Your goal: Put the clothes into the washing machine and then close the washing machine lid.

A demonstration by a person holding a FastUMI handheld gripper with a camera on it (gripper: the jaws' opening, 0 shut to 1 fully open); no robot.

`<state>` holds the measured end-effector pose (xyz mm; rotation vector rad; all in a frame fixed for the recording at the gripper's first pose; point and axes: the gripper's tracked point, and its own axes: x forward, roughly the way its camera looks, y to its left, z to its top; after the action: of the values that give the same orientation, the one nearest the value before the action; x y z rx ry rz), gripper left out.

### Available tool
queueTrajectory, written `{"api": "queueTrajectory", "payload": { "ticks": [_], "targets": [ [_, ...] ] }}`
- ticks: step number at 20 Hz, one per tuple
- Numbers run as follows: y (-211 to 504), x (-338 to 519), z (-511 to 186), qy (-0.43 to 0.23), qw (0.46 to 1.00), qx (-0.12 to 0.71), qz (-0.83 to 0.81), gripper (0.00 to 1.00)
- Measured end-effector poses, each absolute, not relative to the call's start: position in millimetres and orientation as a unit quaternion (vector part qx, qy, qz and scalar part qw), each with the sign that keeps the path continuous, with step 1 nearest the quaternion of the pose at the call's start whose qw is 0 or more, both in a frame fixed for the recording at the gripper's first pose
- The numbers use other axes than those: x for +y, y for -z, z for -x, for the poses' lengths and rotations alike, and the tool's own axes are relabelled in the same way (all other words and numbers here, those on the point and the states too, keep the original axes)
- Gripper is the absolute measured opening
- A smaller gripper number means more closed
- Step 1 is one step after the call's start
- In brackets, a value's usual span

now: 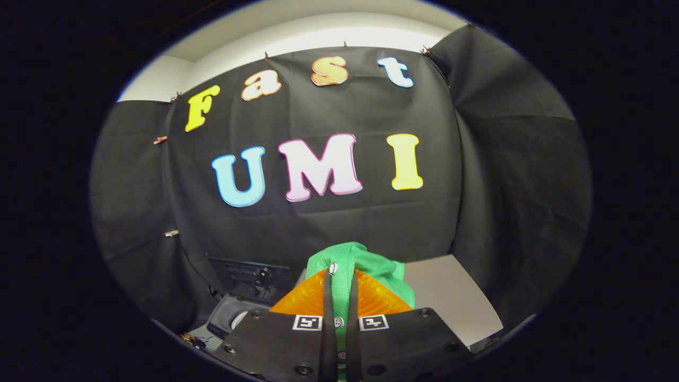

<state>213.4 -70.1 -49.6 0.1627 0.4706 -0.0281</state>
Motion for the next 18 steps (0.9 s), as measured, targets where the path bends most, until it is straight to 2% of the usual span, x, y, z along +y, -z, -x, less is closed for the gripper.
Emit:
{"api": "queueTrajectory", "payload": {
  "ticks": [7,18],
  "targets": [
    [10,21,-229,-0.07,0.977,0.188,-0.08,0.1],
    [72,182,-260,-0.201,0.946,0.238,-0.086,0.1]
  ]
}}
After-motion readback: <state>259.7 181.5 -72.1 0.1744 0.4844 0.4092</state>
